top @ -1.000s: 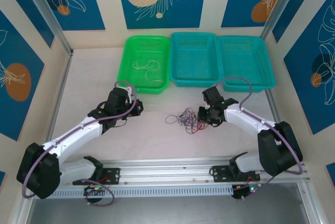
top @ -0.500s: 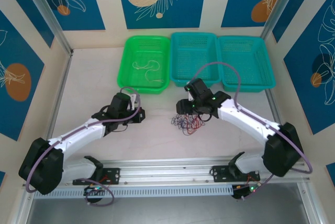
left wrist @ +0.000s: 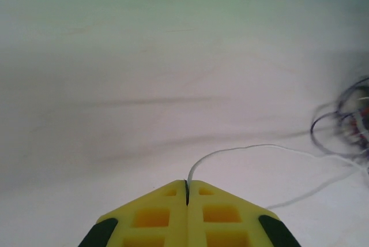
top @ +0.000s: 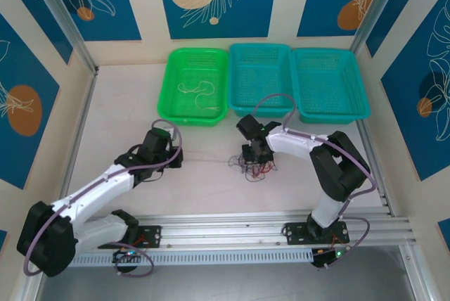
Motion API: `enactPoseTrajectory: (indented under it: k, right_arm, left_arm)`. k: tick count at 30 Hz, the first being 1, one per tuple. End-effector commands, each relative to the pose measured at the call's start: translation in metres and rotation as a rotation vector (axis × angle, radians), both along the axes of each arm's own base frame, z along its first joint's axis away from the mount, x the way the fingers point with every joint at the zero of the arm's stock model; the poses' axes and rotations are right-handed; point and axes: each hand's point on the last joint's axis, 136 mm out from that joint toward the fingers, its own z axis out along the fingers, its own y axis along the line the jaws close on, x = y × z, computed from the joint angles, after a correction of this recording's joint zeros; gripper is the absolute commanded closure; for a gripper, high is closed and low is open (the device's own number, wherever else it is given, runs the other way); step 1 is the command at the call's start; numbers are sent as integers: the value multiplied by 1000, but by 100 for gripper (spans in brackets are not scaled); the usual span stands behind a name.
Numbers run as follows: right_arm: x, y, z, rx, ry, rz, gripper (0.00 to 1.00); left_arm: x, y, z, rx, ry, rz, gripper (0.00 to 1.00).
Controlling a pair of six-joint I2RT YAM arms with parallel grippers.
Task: Untangle the cables
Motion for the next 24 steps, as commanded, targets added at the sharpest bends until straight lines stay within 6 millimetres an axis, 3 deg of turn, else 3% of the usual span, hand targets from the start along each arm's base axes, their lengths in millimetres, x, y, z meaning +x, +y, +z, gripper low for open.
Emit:
enactPoseTrajectory:
  k: [1,6,9,14,19,21,24]
  right_arm:
    - [13,-40,18,-85,-51,-67,94]
    - [21,-75,30,50,-68,-206,96]
    - [23,-79,31,125,-71,-248,96]
    - [17,-47,27,177,-48,-175,96]
    - [11,-19,22,206,-12,-119,96]
    - [11,-16,22,213,-12,-110,96]
    - [12,-14,26,221,-18,-98,96]
  left_arm:
    - [-1,58,11,189,-33,163,100]
    - [-6,87,16,204,-40,248,100]
    - [-7,84,12,176,-31,244,100]
    - [-1,38,10,-22,-52,80,98]
    - [-1,16,20,-69,-84,-37,57]
    - [-1,4,32,-72,-130,-116,51]
    - [-8,-36,56,-86,-232,-324,47]
